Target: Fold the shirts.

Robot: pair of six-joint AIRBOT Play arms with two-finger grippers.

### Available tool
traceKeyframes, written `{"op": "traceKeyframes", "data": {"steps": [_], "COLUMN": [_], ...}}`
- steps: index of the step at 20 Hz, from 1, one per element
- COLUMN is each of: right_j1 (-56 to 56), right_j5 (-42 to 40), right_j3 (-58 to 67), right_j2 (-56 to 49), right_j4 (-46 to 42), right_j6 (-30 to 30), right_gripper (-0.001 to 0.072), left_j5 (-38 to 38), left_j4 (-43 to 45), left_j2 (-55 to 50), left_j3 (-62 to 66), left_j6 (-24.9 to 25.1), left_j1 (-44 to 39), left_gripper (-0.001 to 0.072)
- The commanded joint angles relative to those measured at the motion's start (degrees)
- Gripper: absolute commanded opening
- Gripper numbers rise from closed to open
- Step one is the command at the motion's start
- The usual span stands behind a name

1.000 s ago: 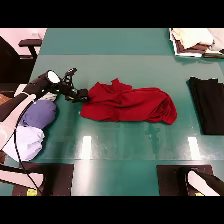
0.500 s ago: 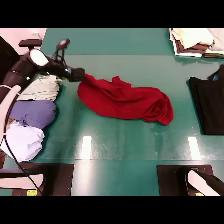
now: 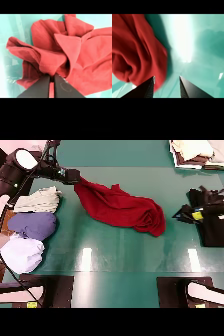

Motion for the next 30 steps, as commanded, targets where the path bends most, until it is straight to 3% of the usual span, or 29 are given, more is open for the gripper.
{"op": "traceKeyframes", "data": {"steps": [1, 4, 5, 6, 10, 21, 26, 30], "right_j1": [6.0, 9.0, 9.6, 9.6, 8.5, -0.2, -7.2, -7.4], "right_j5": [-3.8, -3.5, -3.0, -2.7, -1.4, 8.2, 13.8, 16.7], "right_j3": [3.5, 8.6, 10.2, 11.2, 15.7, 46.8, 56.6, 60.8], "right_j2": [-8.7, -15.1, -16.7, -17.7, -13.8, 20.2, 21.9, 16.4], "right_j4": [2.5, 2.3, 2.0, 1.9, 1.4, -1.0, -1.0, -0.9], "right_j6": [-1.7, -1.7, -1.7, -1.7, -1.7, -1.6, 1.0, 3.3], "right_gripper": [0.0370, 0.0363, 0.0231, 0.0029, 0.0020, 0.0020, 0.0019, 0.0019], "left_j5": [0.0, -0.1, -0.1, -0.1, -0.1, 0.0, 0.0, -6.8], "left_j4": [0.1, 0.1, 0.1, 0.1, 1.4, 4.8, 4.9, 11.2], "left_j2": [0.1, 0.1, 0.1, 0.1, 3.3, 27.8, 31.0, 26.9], "left_j3": [0.2, 0.2, 0.2, 0.2, 1.8, 30.2, 30.9, 26.4], "left_j6": [0.0, 0.0, 0.0, 0.0, 0.0, 0.0, -0.2, -1.5], "left_j1": [0.0, 0.0, 0.0, 0.0, 0.0, 0.0, 0.0, 0.0], "left_gripper": [0.0028, 0.0028, 0.0028, 0.0028, 0.0028, 0.0027, 0.0027, 0.0028]}}
